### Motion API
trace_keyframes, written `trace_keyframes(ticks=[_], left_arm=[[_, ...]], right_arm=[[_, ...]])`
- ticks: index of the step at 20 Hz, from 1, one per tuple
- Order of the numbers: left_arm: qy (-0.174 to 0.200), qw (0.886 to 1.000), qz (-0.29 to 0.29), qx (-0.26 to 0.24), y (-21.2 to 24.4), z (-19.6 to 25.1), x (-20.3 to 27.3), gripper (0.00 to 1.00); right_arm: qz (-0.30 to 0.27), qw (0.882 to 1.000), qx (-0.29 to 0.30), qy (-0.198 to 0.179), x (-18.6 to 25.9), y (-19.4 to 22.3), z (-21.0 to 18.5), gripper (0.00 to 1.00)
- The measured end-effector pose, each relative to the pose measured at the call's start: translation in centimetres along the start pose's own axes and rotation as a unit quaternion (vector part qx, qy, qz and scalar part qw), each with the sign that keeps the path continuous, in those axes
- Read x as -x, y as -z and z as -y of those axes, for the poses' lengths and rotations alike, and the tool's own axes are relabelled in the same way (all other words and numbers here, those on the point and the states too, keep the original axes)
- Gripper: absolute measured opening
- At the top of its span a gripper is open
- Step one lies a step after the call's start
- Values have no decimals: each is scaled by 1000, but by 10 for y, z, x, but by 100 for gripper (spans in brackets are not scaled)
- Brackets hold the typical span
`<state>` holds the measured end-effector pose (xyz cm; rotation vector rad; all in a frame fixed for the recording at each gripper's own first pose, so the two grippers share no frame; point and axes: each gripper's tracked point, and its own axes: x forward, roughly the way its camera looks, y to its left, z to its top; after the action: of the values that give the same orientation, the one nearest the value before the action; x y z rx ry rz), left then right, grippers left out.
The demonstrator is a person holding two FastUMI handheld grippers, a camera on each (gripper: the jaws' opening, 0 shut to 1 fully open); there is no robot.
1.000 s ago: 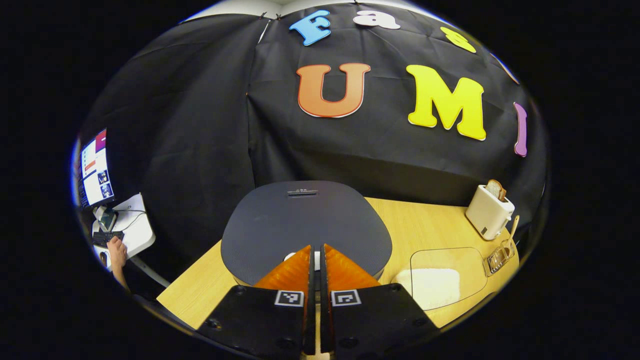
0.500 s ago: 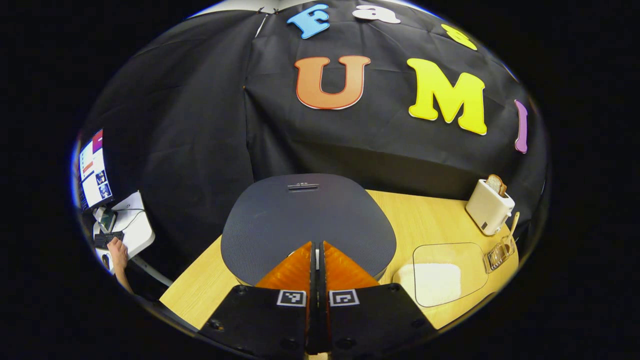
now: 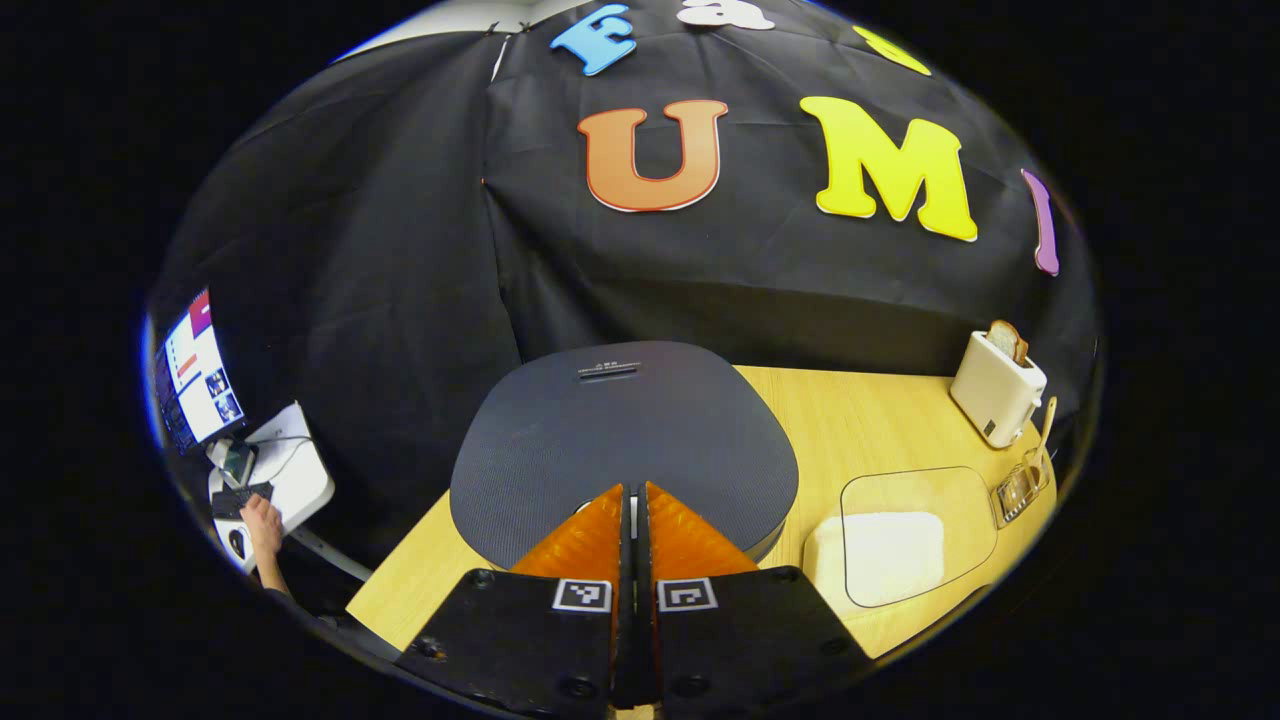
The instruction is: Close the left gripper, press the button to open the rice cooker; take a wooden spoon from the chopstick holder with the right hand, scoop a spoonful of rice and pour it into the rice cooker, then put the wooden spoon back into the chopstick holder.
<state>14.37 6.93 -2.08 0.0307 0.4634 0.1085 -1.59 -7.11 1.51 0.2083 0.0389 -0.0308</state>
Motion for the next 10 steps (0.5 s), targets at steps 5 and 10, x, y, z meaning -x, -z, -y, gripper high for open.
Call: trace_keyframes(ticks=[5,10], left_arm=[[-13,995,94,3,-53,4,43,3],[17,989,140,31,-70,23,92,3]], right_arm=[[-12,1000,-11,2,-5,6,4,95],[-18,1000,-13,13,-8,9,8,95]])
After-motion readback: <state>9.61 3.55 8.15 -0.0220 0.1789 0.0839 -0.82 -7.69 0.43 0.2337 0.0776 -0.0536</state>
